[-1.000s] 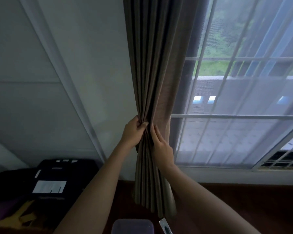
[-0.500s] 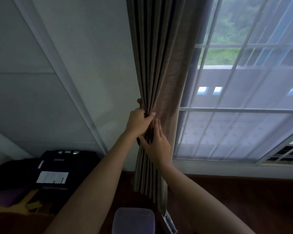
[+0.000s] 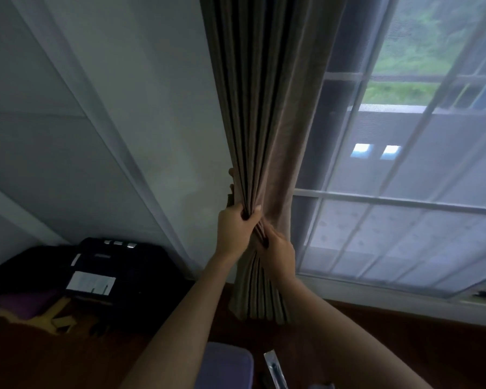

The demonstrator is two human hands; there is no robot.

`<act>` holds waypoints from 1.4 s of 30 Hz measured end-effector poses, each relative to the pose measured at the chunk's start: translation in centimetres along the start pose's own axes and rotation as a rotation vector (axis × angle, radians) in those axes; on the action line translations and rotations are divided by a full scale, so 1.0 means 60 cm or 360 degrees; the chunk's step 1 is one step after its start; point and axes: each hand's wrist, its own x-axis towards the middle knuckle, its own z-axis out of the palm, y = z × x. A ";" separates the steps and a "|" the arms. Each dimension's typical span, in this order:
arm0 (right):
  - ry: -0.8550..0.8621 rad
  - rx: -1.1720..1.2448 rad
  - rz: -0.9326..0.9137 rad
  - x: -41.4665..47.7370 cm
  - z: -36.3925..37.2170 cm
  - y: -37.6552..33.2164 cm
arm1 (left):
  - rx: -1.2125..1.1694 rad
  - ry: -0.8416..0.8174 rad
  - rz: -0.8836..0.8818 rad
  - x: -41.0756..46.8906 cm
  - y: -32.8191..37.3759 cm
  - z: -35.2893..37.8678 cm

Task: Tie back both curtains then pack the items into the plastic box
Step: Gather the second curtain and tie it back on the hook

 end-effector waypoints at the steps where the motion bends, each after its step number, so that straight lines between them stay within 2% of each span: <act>1: -0.0059 0.0115 0.0003 0.000 -0.006 -0.001 | 0.0009 0.0038 -0.0010 -0.005 -0.008 0.005; 3: -0.0218 0.0333 0.0052 -0.003 -0.021 -0.007 | 0.0000 0.0116 -0.0033 -0.009 -0.025 0.013; 5: -0.0393 0.0533 0.0223 -0.003 -0.047 -0.012 | -0.0069 0.0152 -0.0061 -0.016 -0.037 0.017; 6: -0.0379 0.0636 0.0305 -0.001 -0.061 -0.012 | -0.0102 0.0143 -0.0074 -0.021 -0.043 0.019; 8: -0.0114 0.0754 0.0367 0.008 -0.085 -0.014 | -0.0164 0.0111 -0.0083 -0.030 -0.050 0.020; 9: 0.0014 0.0776 0.0349 0.012 -0.096 -0.018 | -0.0196 0.0092 -0.0083 -0.034 -0.049 0.020; 11: 0.0084 0.0860 0.0250 0.020 -0.108 -0.033 | -0.0283 0.0035 -0.0116 -0.040 -0.047 0.018; 14: 0.0010 0.0842 0.0160 0.024 -0.113 -0.049 | -0.0492 -0.0130 -0.0243 -0.041 -0.047 0.010; 18: -0.0217 0.0836 0.0118 0.026 -0.107 -0.059 | -0.0832 -0.0497 -0.0420 -0.028 -0.055 -0.014; 22: -0.0355 0.0713 0.0113 0.029 -0.109 -0.067 | -0.0800 -0.0758 -0.0546 -0.019 -0.067 -0.036; 26: -0.0461 0.0702 0.0142 0.044 -0.112 -0.080 | -0.0791 -0.0897 -0.0575 -0.017 -0.073 -0.052; 30: -0.0462 0.0677 0.0101 0.044 -0.104 -0.087 | -0.0763 -0.0796 -0.0469 -0.025 -0.076 -0.055; 32: -0.0320 0.0664 0.0097 0.037 -0.098 -0.090 | -0.0657 -0.0561 -0.0340 -0.033 -0.083 -0.048; 35: -0.0065 0.0564 0.0084 0.024 -0.092 -0.101 | -0.0601 -0.0098 -0.0313 -0.050 -0.088 -0.037; 36: -0.0011 0.0550 0.0094 0.018 -0.090 -0.104 | -0.0593 -0.0031 -0.0271 -0.051 -0.087 -0.035; 38: -0.0020 0.0517 0.0065 0.007 -0.086 -0.105 | -0.0500 -0.0095 -0.0116 -0.042 -0.082 -0.030; 40: -0.0182 0.0465 -0.0025 0.001 -0.089 -0.099 | -0.0382 -0.0198 0.0020 -0.028 -0.076 -0.023; 42: -0.0342 0.0438 -0.0092 0.001 -0.101 -0.093 | -0.0305 -0.0235 0.0036 -0.015 -0.077 -0.016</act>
